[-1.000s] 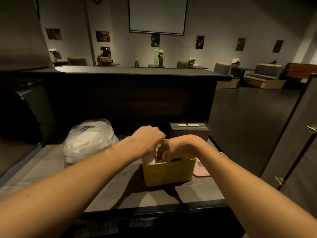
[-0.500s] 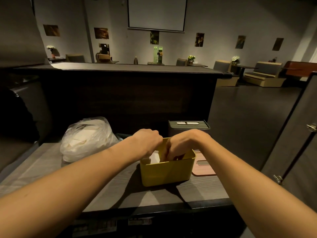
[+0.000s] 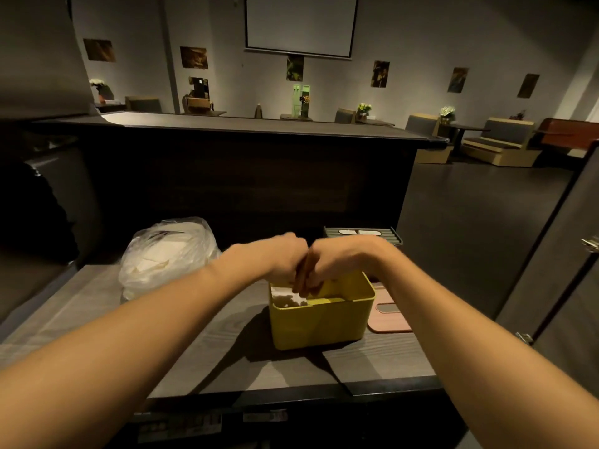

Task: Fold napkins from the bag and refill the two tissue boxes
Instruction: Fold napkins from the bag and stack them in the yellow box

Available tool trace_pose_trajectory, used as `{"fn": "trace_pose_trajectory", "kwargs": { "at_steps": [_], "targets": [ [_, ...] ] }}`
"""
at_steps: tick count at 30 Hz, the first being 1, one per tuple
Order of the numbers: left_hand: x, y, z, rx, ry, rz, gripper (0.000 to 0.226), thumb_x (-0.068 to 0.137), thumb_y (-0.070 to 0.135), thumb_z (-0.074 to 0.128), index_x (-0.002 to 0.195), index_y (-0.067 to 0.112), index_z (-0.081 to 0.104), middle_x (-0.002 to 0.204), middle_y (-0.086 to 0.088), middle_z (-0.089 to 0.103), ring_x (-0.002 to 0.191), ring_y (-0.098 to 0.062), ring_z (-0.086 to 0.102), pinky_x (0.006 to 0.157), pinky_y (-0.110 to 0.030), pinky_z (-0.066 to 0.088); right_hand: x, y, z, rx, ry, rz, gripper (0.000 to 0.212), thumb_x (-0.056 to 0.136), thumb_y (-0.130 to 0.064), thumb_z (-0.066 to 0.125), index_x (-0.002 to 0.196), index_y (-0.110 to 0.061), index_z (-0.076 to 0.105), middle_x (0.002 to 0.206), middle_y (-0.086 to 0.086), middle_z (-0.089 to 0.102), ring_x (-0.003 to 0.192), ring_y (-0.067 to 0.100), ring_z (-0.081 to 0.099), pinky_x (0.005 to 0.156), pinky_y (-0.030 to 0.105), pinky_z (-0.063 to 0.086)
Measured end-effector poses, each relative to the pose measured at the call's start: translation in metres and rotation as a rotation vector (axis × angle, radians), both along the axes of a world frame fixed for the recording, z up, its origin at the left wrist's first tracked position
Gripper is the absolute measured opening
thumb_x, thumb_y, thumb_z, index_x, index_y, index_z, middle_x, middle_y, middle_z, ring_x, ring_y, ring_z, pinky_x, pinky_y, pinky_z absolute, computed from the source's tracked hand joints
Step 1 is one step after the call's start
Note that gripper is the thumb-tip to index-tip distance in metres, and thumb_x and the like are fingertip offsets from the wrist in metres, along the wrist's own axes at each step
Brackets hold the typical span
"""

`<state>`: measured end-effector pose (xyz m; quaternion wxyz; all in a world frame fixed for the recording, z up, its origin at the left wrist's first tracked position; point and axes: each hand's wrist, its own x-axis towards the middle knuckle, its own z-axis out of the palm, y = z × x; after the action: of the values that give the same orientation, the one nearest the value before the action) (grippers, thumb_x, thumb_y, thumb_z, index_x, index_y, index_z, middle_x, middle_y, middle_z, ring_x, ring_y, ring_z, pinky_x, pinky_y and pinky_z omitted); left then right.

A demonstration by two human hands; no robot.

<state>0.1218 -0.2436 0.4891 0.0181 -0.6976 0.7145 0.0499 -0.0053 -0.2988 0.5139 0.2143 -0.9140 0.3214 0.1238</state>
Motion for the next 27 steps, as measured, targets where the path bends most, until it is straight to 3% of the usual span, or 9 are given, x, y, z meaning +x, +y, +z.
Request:
{"fn": "trace_pose_trajectory", "kwargs": {
  "at_steps": [2, 4, 6, 10, 13, 16, 21, 24, 27],
  "targets": [
    [0.011, 0.008, 0.018, -0.09, 0.026, 0.02, 0.008, 0.094, 0.013, 0.07, 0.088, 0.019, 0.067, 0.088, -0.001, 0.067, 0.086, -0.016, 0.07, 0.082, -0.035, 0.062, 0.009, 0.002, 0.013, 0.011, -0.115, -0.009, 0.019, 0.098, -0.013, 0.067, 0.114, -0.012, 0.077, 0.101, -0.002, 0.076, 0.094, 0.01, 0.072, 0.093, 0.029, 0.058],
    [0.027, 0.019, 0.033, -0.16, 0.004, 0.039, 0.002, 0.091, 0.013, 0.072, 0.092, 0.014, 0.074, 0.082, 0.003, 0.066, 0.083, -0.017, 0.069, 0.079, -0.036, 0.06, 0.025, 0.009, 0.02, -0.003, -0.215, -0.007, 0.015, 0.097, -0.012, 0.068, 0.104, -0.016, 0.08, 0.096, -0.004, 0.078, 0.085, 0.003, 0.072, 0.079, 0.018, 0.058],
    [0.05, 0.035, 0.046, -0.192, 0.024, 0.08, 0.008, 0.089, 0.013, 0.074, 0.096, 0.013, 0.078, 0.079, 0.004, 0.067, 0.078, -0.014, 0.067, 0.076, -0.034, 0.059, 0.046, 0.022, 0.026, -0.054, -0.296, 0.014, 0.015, 0.097, -0.014, 0.067, 0.098, -0.021, 0.081, 0.091, -0.008, 0.077, 0.079, 0.001, 0.071, 0.071, 0.017, 0.056],
    [0.111, 0.072, 0.055, -0.241, 0.218, 0.177, 0.013, 0.091, 0.014, 0.075, 0.102, 0.02, 0.081, 0.087, 0.003, 0.076, 0.08, -0.007, 0.073, 0.076, -0.025, 0.062, 0.096, 0.048, 0.019, -0.01, -0.456, 0.053, 0.024, 0.099, -0.011, 0.062, 0.111, -0.023, 0.079, 0.103, -0.007, 0.075, 0.091, 0.002, 0.069, 0.074, 0.015, 0.051],
    [0.16, 0.094, 0.037, -0.365, 0.364, 0.286, 0.022, 0.097, 0.008, 0.067, 0.117, 0.014, 0.075, 0.099, 0.001, 0.076, 0.085, -0.003, 0.071, 0.077, -0.019, 0.059, 0.137, 0.06, -0.004, -0.054, -0.532, 0.054, 0.029, 0.099, -0.007, 0.06, 0.117, -0.024, 0.075, 0.122, -0.001, 0.071, 0.109, 0.011, 0.066, 0.091, 0.026, 0.055],
    [0.199, 0.107, 0.001, -0.452, 0.373, 0.424, 0.033, 0.097, 0.003, 0.064, 0.128, 0.013, 0.07, 0.119, -0.003, 0.074, 0.106, -0.007, 0.068, 0.101, -0.028, 0.054, 0.171, 0.067, -0.03, -0.104, -0.625, 0.014, 0.037, 0.099, -0.002, 0.057, 0.123, -0.025, 0.073, 0.134, 0.002, 0.067, 0.123, 0.018, 0.062, 0.104, 0.035, 0.053],
    [0.211, 0.116, -0.07, -0.482, 0.558, 0.585, 0.074, 0.086, -0.003, 0.059, 0.154, 0.019, 0.043, 0.155, -0.006, 0.045, 0.144, -0.023, 0.041, 0.115, -0.03, 0.03, 0.197, 0.076, -0.065, -0.19, -0.578, 0.075, 0.055, 0.099, -0.013, 0.059, 0.152, -0.02, 0.049, 0.154, 0.005, 0.052, 0.141, 0.023, 0.047, 0.113, 0.036, 0.04],
    [0.204, 0.113, -0.105, -0.63, 0.825, 0.6, 0.079, 0.084, -0.006, 0.056, 0.157, 0.02, 0.037, 0.16, -0.005, 0.037, 0.143, -0.017, 0.038, 0.11, -0.021, 0.029, 0.202, 0.072, -0.08, -0.215, -0.482, 0.057, 0.07, 0.097, -0.021, 0.059, 0.161, -0.019, 0.033, 0.163, 0.004, 0.04, 0.148, 0.022, 0.038, 0.119, 0.035, 0.031],
    [0.198, 0.112, -0.123, -0.771, 1.011, 0.588, 0.076, 0.086, 0.009, 0.063, 0.156, 0.026, 0.036, 0.155, 0.001, 0.042, 0.134, -0.01, 0.044, 0.099, -0.017, 0.037, 0.201, 0.07, -0.086, -0.293, -0.493, 0.058, 0.077, 0.091, -0.027, 0.063, 0.162, -0.02, 0.032, 0.162, 0.003, 0.04, 0.148, 0.021, 0.038, 0.12, 0.036, 0.031]
  ]
}}
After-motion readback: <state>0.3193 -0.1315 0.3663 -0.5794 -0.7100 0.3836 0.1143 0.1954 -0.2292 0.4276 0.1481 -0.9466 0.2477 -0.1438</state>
